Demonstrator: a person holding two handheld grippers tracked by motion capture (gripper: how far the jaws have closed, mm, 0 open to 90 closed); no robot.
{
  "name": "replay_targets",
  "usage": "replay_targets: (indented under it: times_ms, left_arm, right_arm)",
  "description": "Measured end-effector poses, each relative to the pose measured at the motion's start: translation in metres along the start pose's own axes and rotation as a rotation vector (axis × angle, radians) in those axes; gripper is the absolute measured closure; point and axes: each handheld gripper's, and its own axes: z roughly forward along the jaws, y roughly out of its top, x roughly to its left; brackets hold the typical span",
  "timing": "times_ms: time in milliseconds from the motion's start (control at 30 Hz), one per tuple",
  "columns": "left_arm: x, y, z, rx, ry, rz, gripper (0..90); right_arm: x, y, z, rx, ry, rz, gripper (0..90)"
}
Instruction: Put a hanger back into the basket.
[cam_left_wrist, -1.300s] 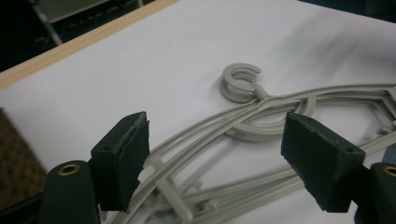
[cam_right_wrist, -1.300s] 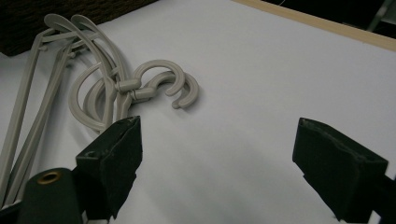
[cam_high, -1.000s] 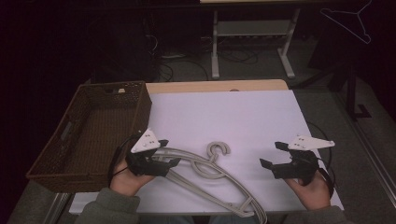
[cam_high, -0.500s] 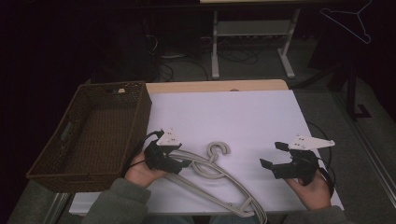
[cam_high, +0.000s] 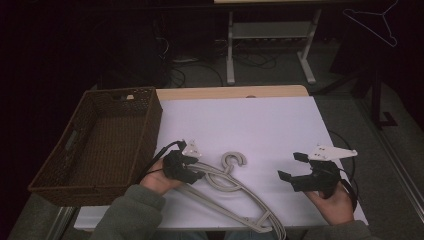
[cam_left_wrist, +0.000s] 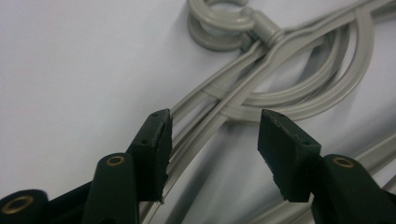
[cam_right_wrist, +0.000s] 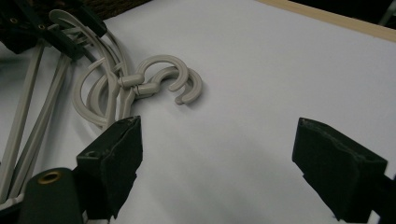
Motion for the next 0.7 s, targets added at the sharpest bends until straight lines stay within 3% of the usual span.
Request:
replay_targets:
  times_ms: [367, 433, 700]
  left_arm:
    - [0.004, 0.005, 0.008, 0.06, 0.003, 0.046, 56.8]
    - [0.003, 0.007, 0.011, 0.086, 0.003, 0.075, 57.4]
    - [0.004, 0.008, 0.012, 0.112, -0.01, 0.111, 59.8]
  right_arm:
    - [0.0, 0.0, 0.001, 0.003, 0.005, -0.004, 15.4]
    - [0.0, 0.0, 0.001, 0.003, 0.006, -0.005, 15.4]
    - [0.0, 0.0, 0.0, 0.005, 0.01, -0.003, 15.9]
